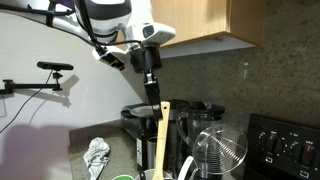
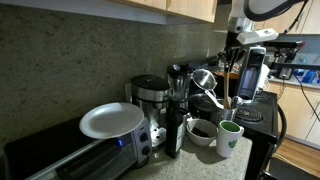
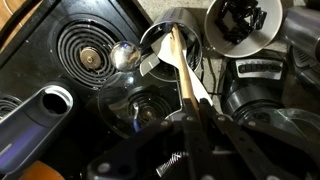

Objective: Take the wooden spoon and stir the contents in the bowl

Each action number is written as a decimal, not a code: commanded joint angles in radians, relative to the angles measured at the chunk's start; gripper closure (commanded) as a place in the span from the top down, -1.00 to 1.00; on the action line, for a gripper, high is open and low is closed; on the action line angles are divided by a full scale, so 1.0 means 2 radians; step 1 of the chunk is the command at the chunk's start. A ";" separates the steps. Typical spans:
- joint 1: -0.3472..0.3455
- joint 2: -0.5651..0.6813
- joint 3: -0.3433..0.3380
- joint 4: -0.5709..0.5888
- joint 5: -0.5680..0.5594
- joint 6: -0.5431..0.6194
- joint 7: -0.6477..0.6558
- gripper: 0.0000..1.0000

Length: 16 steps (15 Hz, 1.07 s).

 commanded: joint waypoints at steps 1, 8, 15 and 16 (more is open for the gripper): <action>-0.004 0.006 -0.001 -0.014 0.007 0.021 0.012 -0.90; -0.003 0.022 -0.005 -0.031 0.014 0.048 0.009 -0.90; -0.004 0.029 -0.008 -0.043 0.015 0.063 0.011 -0.90; -0.004 0.030 -0.008 -0.045 0.015 0.067 0.011 -0.90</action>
